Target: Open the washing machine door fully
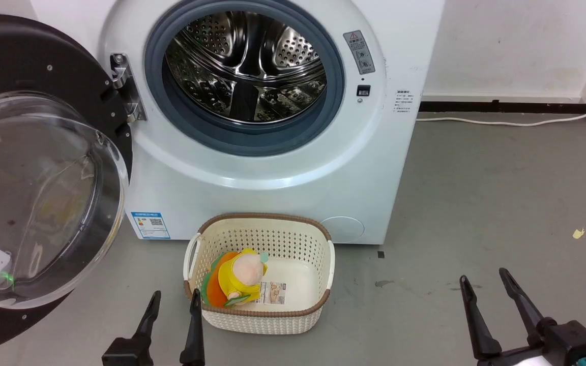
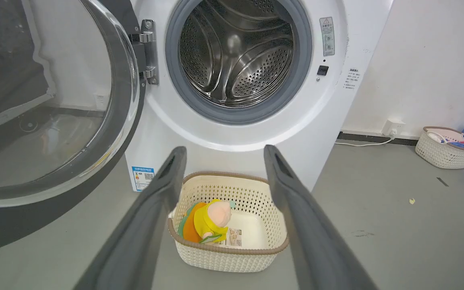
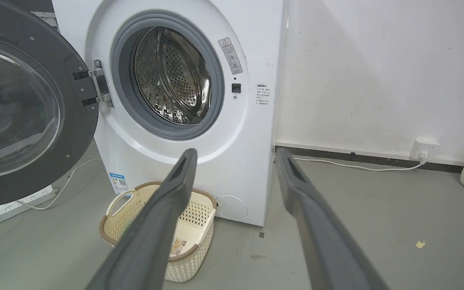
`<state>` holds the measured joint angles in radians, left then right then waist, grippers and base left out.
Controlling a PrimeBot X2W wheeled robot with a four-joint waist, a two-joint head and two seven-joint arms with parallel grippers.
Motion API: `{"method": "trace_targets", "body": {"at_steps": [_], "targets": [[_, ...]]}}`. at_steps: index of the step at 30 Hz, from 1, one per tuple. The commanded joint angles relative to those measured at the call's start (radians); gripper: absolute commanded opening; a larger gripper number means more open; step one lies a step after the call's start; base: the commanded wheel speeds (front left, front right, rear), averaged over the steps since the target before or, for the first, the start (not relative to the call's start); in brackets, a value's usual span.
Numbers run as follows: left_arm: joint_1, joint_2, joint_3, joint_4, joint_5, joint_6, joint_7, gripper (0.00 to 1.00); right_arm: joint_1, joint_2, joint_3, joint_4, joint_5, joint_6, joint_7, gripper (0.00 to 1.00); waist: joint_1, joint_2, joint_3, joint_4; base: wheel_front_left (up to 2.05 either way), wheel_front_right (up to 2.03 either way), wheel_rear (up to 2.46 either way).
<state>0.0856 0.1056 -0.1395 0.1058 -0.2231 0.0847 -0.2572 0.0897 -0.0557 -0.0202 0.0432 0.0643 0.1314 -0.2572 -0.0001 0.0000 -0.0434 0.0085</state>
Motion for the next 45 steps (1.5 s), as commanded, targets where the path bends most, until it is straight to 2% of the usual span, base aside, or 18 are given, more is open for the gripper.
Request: {"method": "trace_targets", "body": {"at_steps": [1, 25, 26, 45], "targets": [[0.017, -0.006, 0.008, 0.010, 0.010, -0.007, -0.004, 1.00, 0.009, 0.005, 0.001, 0.006, 0.005, -0.001, -0.004, 1.00, 0.0001, 0.0000, -0.001, 0.003, 0.00, 0.00, 0.00], [-0.005, -0.048, 0.057, 0.012, 0.066, -0.051, -0.005, 1.00, 0.003, 0.005, 0.000, 0.024, 0.017, -0.001, -0.005, 1.00, 0.0001, 0.0000, 0.004, 0.023, 0.00, 0.00, 0.00], [0.001, -0.050, 0.056, 0.016, 0.062, -0.054, 0.000, 0.00, 0.002, 0.000, -0.001, 0.020, 0.015, 0.000, 0.000, 0.00, 0.0001, 0.0000, 0.006, 0.023, 0.00, 0.00, 0.00], [-0.009, -0.053, 0.065, 0.004, 0.081, -0.057, 0.031, 0.00, -0.009, 0.001, 0.001, 0.012, 0.006, 0.000, 0.031, 0.00, 0.0001, 0.0000, 0.011, 0.019, 0.00, 0.00, 0.00]]}}
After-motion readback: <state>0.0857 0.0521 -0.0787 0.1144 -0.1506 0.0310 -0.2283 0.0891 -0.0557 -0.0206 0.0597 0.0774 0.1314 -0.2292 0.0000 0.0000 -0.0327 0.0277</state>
